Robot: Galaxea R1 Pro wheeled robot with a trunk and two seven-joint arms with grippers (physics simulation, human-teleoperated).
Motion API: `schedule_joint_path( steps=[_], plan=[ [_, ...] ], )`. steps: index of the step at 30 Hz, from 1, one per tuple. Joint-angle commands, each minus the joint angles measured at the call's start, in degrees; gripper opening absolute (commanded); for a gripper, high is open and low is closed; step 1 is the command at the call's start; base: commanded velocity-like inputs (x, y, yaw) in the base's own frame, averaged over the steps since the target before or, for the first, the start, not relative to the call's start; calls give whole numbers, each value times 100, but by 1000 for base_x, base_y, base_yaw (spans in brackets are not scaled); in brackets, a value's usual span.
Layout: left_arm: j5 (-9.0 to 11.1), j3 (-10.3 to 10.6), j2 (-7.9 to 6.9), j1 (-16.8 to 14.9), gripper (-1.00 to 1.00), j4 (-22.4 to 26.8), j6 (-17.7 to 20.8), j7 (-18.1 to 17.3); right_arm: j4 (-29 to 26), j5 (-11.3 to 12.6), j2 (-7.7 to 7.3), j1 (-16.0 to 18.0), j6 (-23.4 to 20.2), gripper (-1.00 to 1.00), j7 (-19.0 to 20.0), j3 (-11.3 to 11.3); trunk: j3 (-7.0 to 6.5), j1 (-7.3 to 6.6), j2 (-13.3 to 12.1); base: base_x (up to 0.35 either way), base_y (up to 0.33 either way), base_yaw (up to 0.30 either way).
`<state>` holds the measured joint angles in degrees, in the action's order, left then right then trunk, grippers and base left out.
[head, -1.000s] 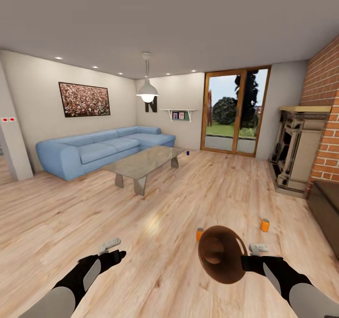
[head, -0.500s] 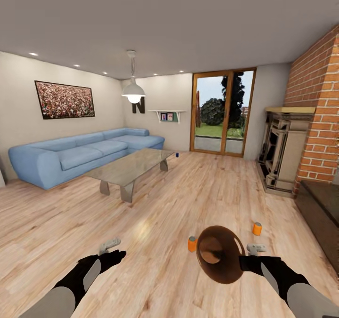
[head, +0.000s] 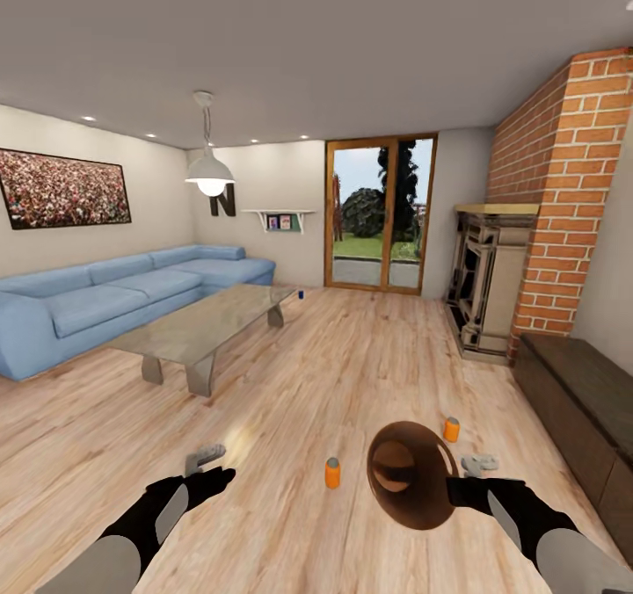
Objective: Put the three can of soda from the living room inside the tash can in the kitchen.
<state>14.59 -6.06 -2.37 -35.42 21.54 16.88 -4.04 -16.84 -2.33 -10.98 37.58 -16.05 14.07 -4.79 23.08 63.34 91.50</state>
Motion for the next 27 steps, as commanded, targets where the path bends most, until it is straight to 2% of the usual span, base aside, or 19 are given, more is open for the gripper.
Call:
schedule_joint_path(
  steps=[1,27],
  plan=[
    [0,0,0,0,100,-1,0,0,-12,57,0,4,-3,-100,27,-39,-6,0,0,230,-26,-232],
    [0,0,0,0,100,-1,7,0,-21,57,-27,3,-4,-100,26,-48,-135,0,0,232,-55,-232]
  ],
)
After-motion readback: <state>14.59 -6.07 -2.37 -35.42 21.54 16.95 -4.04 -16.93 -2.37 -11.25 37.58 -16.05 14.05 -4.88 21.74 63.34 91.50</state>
